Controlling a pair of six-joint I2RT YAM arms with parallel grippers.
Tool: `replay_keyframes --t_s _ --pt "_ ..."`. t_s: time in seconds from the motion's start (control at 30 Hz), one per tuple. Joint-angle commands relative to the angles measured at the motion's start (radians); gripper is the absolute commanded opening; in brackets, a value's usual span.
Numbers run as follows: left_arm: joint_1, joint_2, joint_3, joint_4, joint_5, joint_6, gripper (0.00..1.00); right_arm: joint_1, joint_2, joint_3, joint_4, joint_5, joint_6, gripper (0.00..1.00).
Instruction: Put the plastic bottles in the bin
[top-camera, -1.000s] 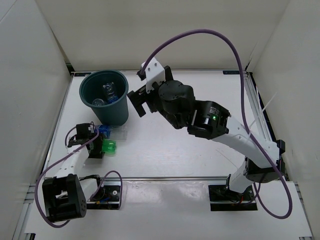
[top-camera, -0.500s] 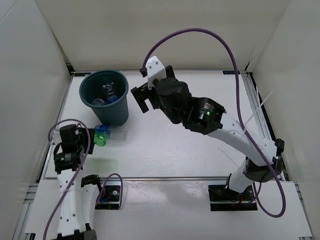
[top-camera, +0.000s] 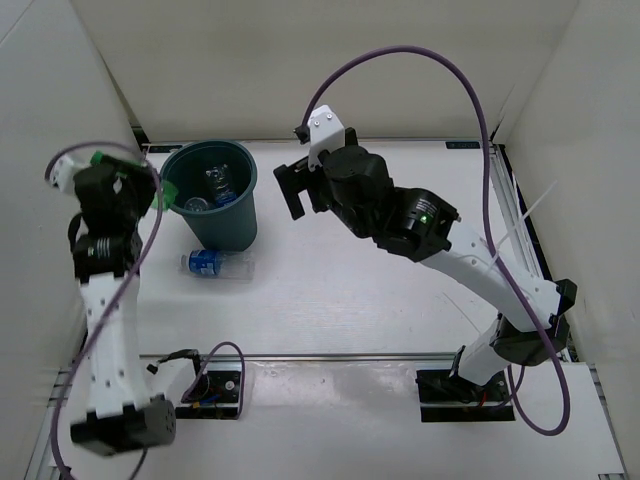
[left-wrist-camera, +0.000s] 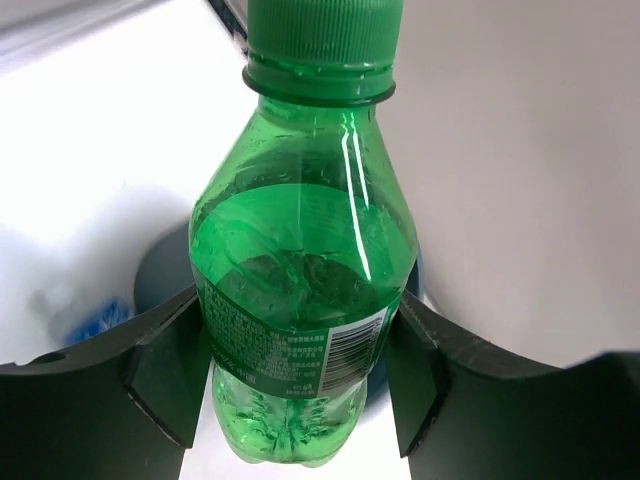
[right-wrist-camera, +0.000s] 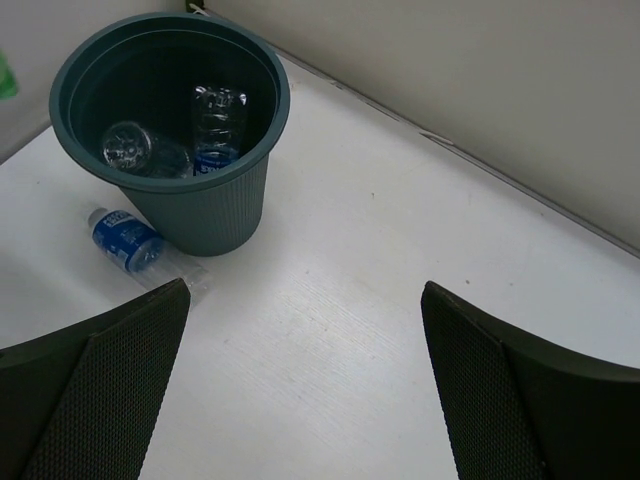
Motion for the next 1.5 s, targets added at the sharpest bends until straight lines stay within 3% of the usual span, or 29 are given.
replay_keyframes --t_s 0.0,0.13,0.3,0.5,0.6,0.63,0.83,0.97,1.1,1.47 --pt "-0.052 0.182 0.122 0.092 -0.083 0.153 0.67 -0.015 -0.038 -0.006 0.023 -0.030 0.042 1.00" --pt "-0.137 0.351 0.228 0.101 -0.203 0.251 0.79 -0.035 -0.056 -0.045 0.023 -0.039 0.063 1.00" --pt "-0.171 0.353 0.205 0.101 -0.228 0.276 1.00 -0.058 -0.107 -0.097 0.023 -0.048 0.083 1.00" --pt "-0.168 0.206 0.150 0.101 -0.228 0.290 1.00 -0.093 -0.154 -0.151 0.023 -0.057 0.105 1.00" --pt "-0.132 0.056 0.016 0.047 -0.250 0.194 1.00 -0.103 -0.164 -0.160 0.023 -0.067 0.115 1.00" --pt "-0.103 0.020 -0.026 0.015 -0.251 0.088 1.00 -0.112 -0.164 -0.160 0.023 -0.067 0.115 1.00" --pt "-0.008 -0.129 -0.361 -0.099 0.022 -0.191 1.00 -0.121 -0.164 -0.169 0.005 -0.100 0.137 1.00" --pt "0.036 -0.161 -0.545 0.034 0.154 -0.276 1.00 -0.121 -0.173 -0.169 -0.004 -0.100 0.128 1.00" --pt "0.085 -0.148 -0.668 0.197 0.291 -0.305 1.00 -0.130 -0.191 -0.169 -0.014 -0.110 0.119 1.00" --pt "0.115 0.059 -0.812 0.504 0.389 -0.256 1.00 -0.204 -0.259 -0.224 -0.043 -0.110 0.119 1.00"
